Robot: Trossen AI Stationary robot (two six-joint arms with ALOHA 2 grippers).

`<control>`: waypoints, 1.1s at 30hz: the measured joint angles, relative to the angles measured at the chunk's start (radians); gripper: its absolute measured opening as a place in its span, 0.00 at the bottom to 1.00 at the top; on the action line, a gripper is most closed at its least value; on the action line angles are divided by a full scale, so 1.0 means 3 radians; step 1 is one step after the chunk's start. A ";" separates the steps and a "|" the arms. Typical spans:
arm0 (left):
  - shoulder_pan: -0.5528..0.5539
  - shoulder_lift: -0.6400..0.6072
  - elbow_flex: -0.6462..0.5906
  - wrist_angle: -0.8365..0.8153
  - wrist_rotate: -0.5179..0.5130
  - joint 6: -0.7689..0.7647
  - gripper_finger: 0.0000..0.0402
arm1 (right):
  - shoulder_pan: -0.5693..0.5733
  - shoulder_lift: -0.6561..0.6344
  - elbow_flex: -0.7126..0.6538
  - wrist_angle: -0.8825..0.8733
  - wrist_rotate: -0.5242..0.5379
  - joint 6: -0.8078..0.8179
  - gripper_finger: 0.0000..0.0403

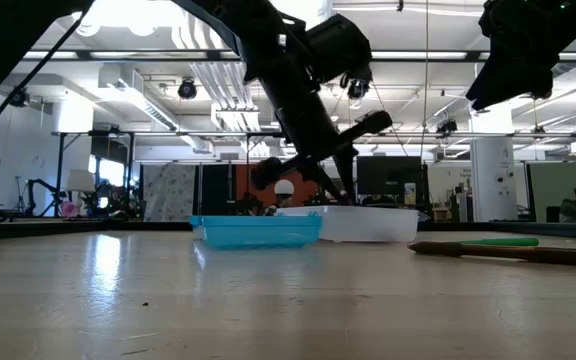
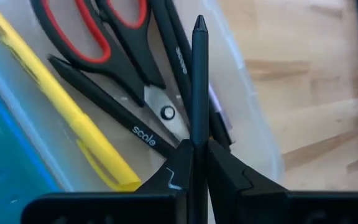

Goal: Pick & place school supplies into a supply box
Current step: Put the black pen into the blue supply box, then put the green pen into the blue supply box

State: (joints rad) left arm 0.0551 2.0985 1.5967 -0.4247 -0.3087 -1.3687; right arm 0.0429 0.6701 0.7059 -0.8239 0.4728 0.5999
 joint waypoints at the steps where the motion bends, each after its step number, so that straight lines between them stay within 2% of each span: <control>1: 0.0000 0.0017 0.0000 0.0003 0.0034 -0.0001 0.03 | 0.0000 0.0000 0.0000 0.0001 -0.0001 0.0001 0.44; 15: 0.0037 0.0059 -0.0130 0.0030 -0.0021 0.0013 0.03 | 0.0000 -0.0003 0.0000 -0.0001 -0.0004 0.0000 0.44; 20: 0.0034 0.0059 -0.0182 0.0048 -0.0018 -0.0032 0.09 | 0.0000 -0.0003 0.0000 -0.0002 -0.0004 -0.0003 0.44; 25: 0.0034 0.0053 -0.0140 0.0157 -0.0012 0.0170 0.16 | 0.0000 -0.0003 0.0000 -0.0009 -0.0007 -0.0078 0.44; 33: -0.0006 -0.0015 0.0122 -0.0093 0.0146 0.0633 0.18 | 0.0000 0.0035 -0.0031 -0.0014 -0.0201 -0.0089 0.44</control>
State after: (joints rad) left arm 0.0532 2.0940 1.6333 -0.4527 -0.2649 -1.1787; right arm 0.0429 0.6806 0.6965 -0.8281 0.4126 0.5733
